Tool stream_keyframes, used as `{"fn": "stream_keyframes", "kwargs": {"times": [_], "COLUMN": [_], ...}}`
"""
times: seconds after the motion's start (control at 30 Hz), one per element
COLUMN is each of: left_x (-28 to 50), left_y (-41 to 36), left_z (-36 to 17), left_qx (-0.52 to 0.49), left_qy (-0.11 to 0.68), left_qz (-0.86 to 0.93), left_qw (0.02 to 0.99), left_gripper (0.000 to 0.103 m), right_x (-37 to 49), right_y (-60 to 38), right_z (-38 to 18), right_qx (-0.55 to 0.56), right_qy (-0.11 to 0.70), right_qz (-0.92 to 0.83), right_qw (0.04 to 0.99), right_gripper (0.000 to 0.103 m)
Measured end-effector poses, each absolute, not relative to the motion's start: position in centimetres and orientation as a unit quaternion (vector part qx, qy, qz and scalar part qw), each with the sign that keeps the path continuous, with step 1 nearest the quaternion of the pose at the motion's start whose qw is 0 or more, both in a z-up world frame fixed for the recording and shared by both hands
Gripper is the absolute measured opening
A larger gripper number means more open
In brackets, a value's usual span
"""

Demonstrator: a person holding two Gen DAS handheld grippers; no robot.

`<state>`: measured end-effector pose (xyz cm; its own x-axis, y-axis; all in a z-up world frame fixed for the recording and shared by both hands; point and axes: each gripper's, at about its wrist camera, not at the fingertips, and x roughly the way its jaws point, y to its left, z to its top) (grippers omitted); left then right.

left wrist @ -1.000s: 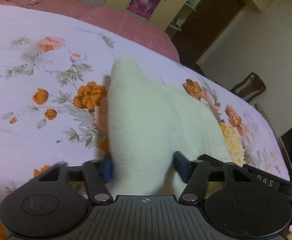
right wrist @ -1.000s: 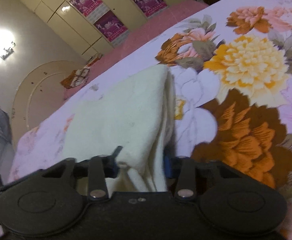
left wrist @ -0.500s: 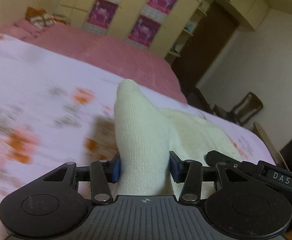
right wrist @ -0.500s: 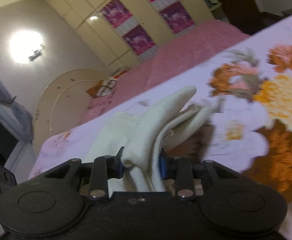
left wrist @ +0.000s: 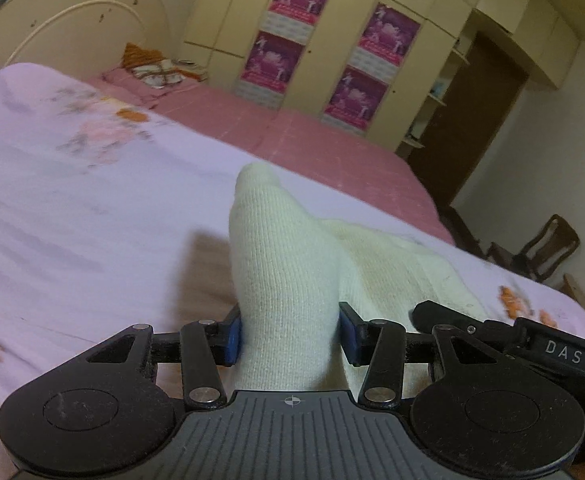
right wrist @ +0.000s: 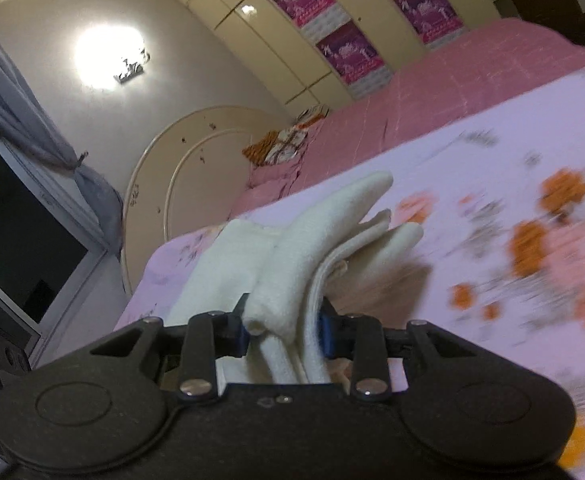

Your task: Fold small clothes

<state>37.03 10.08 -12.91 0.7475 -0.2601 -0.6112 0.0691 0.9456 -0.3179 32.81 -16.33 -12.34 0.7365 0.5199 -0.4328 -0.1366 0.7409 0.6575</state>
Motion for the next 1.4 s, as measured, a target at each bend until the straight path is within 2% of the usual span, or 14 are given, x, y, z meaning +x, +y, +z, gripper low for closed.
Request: {"fn": "stream_keyframes", "kwargs": {"times": [0.17,0.23,0.27,0.4,0.53,0.57,0.7,0.8,0.87,0.93,0.97,1.03,1.23,1.4], "left_x": [38.7,38.8,38.9,39.8,41.5,42.4,45.0,46.7,47.2,46.7,46.4,45.9,41.3,38.3], "left_y": [14.0,14.9,15.1,16.0,16.7,16.8,16.8,16.4,16.0,15.5,15.3,15.3,15.4,15.0], "left_z": [-17.5,-19.1,-19.2,-18.2,-17.3,-17.4,-19.2,-19.9,-20.3,-20.3,-20.1,-19.5,-18.3,-19.4], "left_qx": [-0.112,-0.119,-0.112,-0.128,-0.159,-0.161,-0.175,-0.174,-0.165,-0.153,-0.147,-0.146,-0.126,-0.116], "left_qy": [0.363,0.368,0.368,0.378,0.37,0.372,0.383,0.383,0.384,0.38,0.378,0.374,0.366,0.38], "left_qz": [-0.074,-0.084,-0.085,-0.098,-0.087,-0.08,-0.055,-0.048,-0.048,-0.049,-0.05,-0.053,-0.075,-0.087], "left_qw": [0.922,0.918,0.919,0.912,0.911,0.911,0.905,0.906,0.907,0.911,0.913,0.914,0.919,0.914], "left_gripper": [0.048,0.07,0.072,0.072,0.072,0.072,0.072,0.072,0.077,0.079,0.079,0.079,0.079,0.079], "right_x": [34.6,34.7,34.6,34.3,36.0,36.6,38.9,39.7,39.8,40.4,40.2,39.6,34.5,30.4], "right_y": [-11.9,-11.1,-11.2,-12.5,-13.6,-13.7,-12.4,-11.1,-11.0,-11.3,-11.9,-12.4,-11.9,-8.8], "right_z": [-15.1,-16.8,-17.5,-17.9,-17.2,-17.4,-17.5,-17.1,-16.9,-17.8,-18.1,-17.5,-13.6,-13.1], "right_qx": [0.287,0.281,0.285,0.341,0.372,0.381,0.337,0.287,0.257,0.24,0.25,0.251,0.24,0.189], "right_qy": [0.338,0.364,0.373,0.386,0.377,0.376,0.369,0.357,0.348,0.368,0.373,0.371,0.327,0.33], "right_qz": [0.171,0.15,0.137,0.115,0.107,0.103,0.082,0.087,0.083,0.061,0.057,0.051,0.078,0.108], "right_qw": [0.88,0.875,0.872,0.849,0.842,0.838,0.862,0.885,0.898,0.896,0.892,0.893,0.911,0.918], "right_gripper": [0.032,0.034,0.037,0.057,0.058,0.058,0.033,0.026,0.022,0.023,0.03,0.033,0.031,0.03]}}
